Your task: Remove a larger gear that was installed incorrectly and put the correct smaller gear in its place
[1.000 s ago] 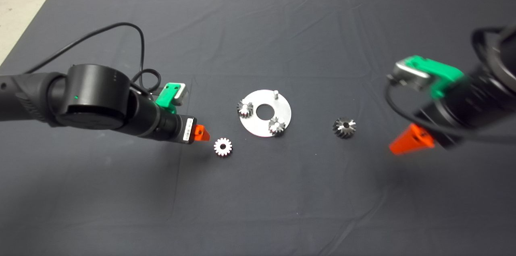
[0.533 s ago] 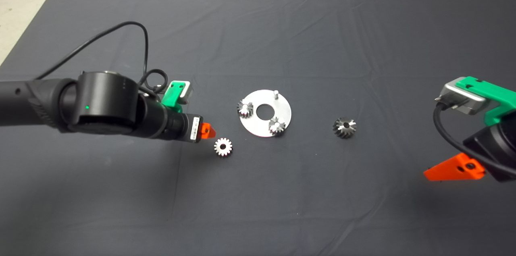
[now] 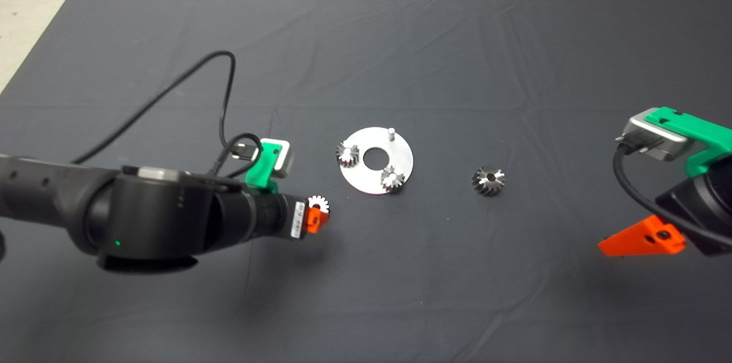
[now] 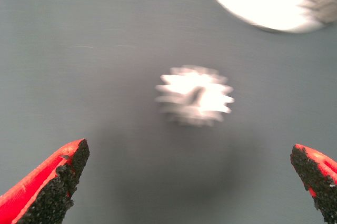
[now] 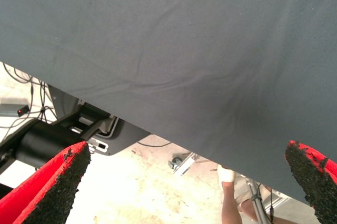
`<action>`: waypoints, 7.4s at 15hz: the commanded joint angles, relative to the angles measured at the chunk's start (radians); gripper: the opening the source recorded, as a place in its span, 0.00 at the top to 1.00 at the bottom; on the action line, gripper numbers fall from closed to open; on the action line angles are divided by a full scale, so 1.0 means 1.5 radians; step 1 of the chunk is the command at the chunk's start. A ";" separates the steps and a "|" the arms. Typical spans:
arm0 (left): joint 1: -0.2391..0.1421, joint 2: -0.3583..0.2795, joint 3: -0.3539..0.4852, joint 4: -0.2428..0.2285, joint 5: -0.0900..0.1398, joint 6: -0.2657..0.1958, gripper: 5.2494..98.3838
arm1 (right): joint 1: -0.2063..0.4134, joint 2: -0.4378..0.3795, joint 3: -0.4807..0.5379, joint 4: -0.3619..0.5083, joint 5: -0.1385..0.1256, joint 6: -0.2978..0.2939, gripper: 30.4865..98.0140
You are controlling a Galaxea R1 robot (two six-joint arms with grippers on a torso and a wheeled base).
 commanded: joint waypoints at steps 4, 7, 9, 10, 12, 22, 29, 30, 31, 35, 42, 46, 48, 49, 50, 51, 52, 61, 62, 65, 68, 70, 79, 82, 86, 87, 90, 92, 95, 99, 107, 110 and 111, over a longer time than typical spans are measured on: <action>0.072 0.029 -0.021 0.111 0.023 -0.020 0.00 | 0.013 0.003 0.001 0.022 0.002 0.003 0.00; 0.088 0.029 -0.038 0.147 0.024 -0.016 0.00 | 0.014 0.004 -0.001 0.021 0.003 0.004 0.00; 0.088 0.029 -0.042 0.153 0.024 -0.015 0.00 | 0.014 0.006 -0.001 0.020 0.003 0.004 0.00; 0.088 0.030 -0.053 0.153 0.024 -0.012 0.00 | 0.014 0.005 -0.001 0.020 0.003 0.004 0.00; 0.089 0.030 -0.065 0.169 0.024 -0.006 0.00 | 0.014 0.003 -0.001 0.020 0.003 0.004 0.00; 0.115 0.026 -0.070 0.215 0.048 0.033 0.02 | 0.015 0.001 0.000 0.020 0.002 0.005 0.00; 0.118 0.029 -0.086 0.227 0.047 0.041 0.09 | 0.015 0.000 0.000 0.021 0.002 0.005 0.00; 0.120 0.029 -0.094 0.228 0.047 0.041 0.09 | 0.015 0.000 0.000 0.021 0.002 0.005 0.00; 0.126 0.029 -0.097 0.229 0.047 0.043 0.09 | 0.015 0.000 0.000 0.021 0.002 0.005 0.00; 0.130 0.030 -0.098 0.244 0.046 0.059 0.09 | 0.015 -0.002 0.000 0.021 0.002 0.005 0.00; 0.136 0.032 -0.104 0.244 0.046 0.059 0.09 | 0.015 0.000 -0.003 0.021 0.002 0.005 0.00; 0.140 0.033 -0.102 0.244 0.046 0.056 0.09 | 0.015 0.002 -0.005 0.021 0.002 0.005 0.00; 0.140 0.041 -0.104 0.244 0.045 0.055 0.09 | 0.015 0.000 -0.005 0.021 0.002 0.005 0.00; 0.140 0.044 -0.105 0.244 0.046 0.055 0.12 | 0.015 0.000 -0.005 0.021 0.002 0.005 0.00; 0.140 0.048 -0.104 0.244 0.046 0.055 0.15 | 0.015 -0.002 -0.005 0.021 0.002 0.006 0.00; 0.140 0.048 -0.104 0.244 0.046 0.055 0.15 | 0.015 -0.002 -0.005 0.021 0.002 0.006 0.00; 0.140 0.047 -0.102 0.244 0.046 0.055 0.15 | 0.015 -0.002 -0.006 0.021 0.002 0.006 0.00; 0.156 0.047 -0.104 0.262 0.047 0.056 0.29 | 0.018 0.000 -0.008 0.021 0.002 0.006 0.00; 0.158 0.047 -0.104 0.262 0.047 0.056 0.30 | 0.018 0.000 -0.008 0.021 0.002 0.006 0.00; 0.159 0.043 -0.102 0.270 0.047 0.056 0.35 | 0.018 0.000 -0.008 0.021 0.002 0.006 0.00; 0.158 0.046 -0.105 0.272 0.047 0.060 0.39 | 0.018 0.000 -0.008 0.021 0.002 0.006 0.00; 0.157 0.047 -0.105 0.275 0.048 0.060 0.41 | 0.018 0.000 -0.008 0.021 0.002 0.006 0.00; 0.156 0.048 -0.107 0.281 0.056 0.066 0.53 | 0.018 -0.002 -0.007 0.021 0.002 0.006 0.00; 0.156 0.052 -0.109 0.281 0.058 0.069 0.57 | 0.019 0.000 -0.008 0.020 0.002 0.006 0.00; 0.154 0.058 -0.108 0.280 0.058 0.081 0.62 | 0.020 0.000 -0.008 0.020 0.002 0.006 0.00; 0.153 0.062 -0.107 0.277 0.061 0.081 0.63 | 0.020 -0.002 -0.007 0.020 0.002 0.006 0.00; 0.153 0.063 -0.103 0.263 0.066 0.081 0.65 | 0.020 0.000 -0.007 0.021 0.002 0.006 0.00; 0.136 0.058 -0.102 0.233 0.068 0.082 0.65 | 0.020 0.001 -0.008 0.021 0.002 0.006 0.00; 0.093 0.068 -0.101 0.188 0.069 0.101 0.67 | 0.020 0.003 -0.014 0.020 0.001 0.006 0.00; -0.065 0.077 -0.106 0.017 0.069 0.067 0.67 | 0.019 -0.002 -0.013 0.021 0.001 0.007 0.00; -0.152 0.179 -0.168 -0.004 0.068 0.065 0.67 | 0.019 0.002 -0.023 0.021 0.001 0.013 0.00; -0.150 0.244 -0.224 0.008 0.067 0.066 0.67 | 0.019 0.006 -0.027 0.021 0.001 0.013 0.00; -0.147 0.267 -0.239 0.029 0.067 0.072 0.67 | 0.019 0.001 -0.026 0.021 0.001 0.013 0.00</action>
